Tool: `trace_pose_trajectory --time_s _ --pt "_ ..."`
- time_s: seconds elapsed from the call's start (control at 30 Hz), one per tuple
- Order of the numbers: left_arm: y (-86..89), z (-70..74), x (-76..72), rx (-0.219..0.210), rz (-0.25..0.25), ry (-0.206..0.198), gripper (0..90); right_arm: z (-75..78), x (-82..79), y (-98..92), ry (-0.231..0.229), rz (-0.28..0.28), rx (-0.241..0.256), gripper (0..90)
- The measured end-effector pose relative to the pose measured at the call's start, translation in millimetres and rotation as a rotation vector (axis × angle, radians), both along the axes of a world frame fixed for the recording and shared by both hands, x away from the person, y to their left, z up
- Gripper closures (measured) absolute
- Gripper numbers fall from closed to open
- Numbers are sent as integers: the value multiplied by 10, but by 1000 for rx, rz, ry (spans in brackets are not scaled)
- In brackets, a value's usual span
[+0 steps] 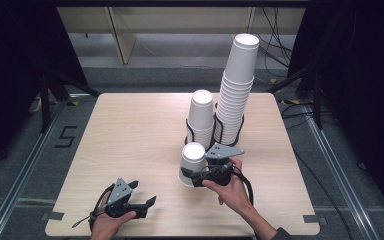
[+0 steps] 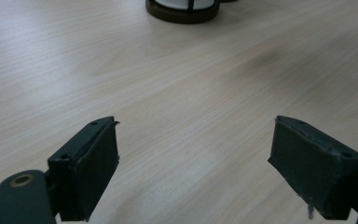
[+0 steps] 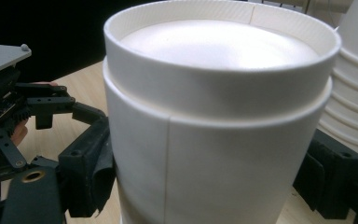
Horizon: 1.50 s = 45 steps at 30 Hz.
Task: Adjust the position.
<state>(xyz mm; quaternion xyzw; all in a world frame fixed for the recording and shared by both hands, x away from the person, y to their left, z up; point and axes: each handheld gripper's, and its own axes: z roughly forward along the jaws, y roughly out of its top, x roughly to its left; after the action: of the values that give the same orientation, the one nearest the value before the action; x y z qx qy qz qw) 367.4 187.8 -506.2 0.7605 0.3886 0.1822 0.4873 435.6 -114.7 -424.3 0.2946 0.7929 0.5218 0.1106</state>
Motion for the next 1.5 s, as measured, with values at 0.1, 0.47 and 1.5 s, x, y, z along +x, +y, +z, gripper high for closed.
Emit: trace_pose_trajectory --time_s 0.1,0.47,1.5 --pt "-50 28 -10 -43 -15 -34 146 -14 -8 31 18 9 12 182" --pt "-308 69 -32 -122 -116 -157 145 -54 -54 184 17 70 38 182" --pt "-526 42 21 -165 -167 -174 19 -148 -183 521 37 195 87 185"
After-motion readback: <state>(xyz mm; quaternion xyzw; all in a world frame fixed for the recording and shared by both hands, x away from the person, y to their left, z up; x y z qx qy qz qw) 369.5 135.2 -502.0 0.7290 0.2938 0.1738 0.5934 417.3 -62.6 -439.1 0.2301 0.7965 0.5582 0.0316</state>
